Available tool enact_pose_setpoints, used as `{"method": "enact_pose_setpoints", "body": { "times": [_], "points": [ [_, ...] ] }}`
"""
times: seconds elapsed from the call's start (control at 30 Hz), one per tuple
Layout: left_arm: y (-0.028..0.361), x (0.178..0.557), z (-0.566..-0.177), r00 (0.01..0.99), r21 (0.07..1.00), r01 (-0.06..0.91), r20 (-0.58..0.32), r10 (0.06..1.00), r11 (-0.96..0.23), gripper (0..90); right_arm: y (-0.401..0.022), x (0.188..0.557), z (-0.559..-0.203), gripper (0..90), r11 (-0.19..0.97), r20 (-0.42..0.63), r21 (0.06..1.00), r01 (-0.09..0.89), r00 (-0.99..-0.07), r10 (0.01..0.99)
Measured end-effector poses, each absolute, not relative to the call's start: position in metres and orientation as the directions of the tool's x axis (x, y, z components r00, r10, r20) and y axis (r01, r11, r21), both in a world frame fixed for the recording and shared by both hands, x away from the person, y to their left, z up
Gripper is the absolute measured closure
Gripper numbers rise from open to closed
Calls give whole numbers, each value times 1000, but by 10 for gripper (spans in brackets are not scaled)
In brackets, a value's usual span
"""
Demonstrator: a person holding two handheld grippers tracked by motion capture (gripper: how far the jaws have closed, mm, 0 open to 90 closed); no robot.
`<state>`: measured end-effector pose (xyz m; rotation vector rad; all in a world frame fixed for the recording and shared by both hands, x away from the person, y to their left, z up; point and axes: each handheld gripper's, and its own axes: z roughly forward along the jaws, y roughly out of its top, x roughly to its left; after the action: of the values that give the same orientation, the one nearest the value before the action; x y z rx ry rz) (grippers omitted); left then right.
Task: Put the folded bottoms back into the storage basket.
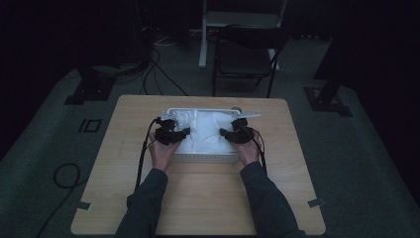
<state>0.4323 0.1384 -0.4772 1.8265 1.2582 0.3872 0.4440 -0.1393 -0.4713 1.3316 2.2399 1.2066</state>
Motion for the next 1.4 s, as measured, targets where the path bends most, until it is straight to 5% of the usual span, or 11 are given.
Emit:
{"method": "enact_pose_setpoints", "body": {
  "times": [1.13,1.4],
  "points": [
    [132,435,-490,409,741,652,-169,897,-158,533,-134,448,-488,668,274,139,710,648,-511,848],
    [145,425,-477,357,805,583,-134,924,-108,299,-143,442,-474,344,245,51,764,597,-434,899]
  ]
}}
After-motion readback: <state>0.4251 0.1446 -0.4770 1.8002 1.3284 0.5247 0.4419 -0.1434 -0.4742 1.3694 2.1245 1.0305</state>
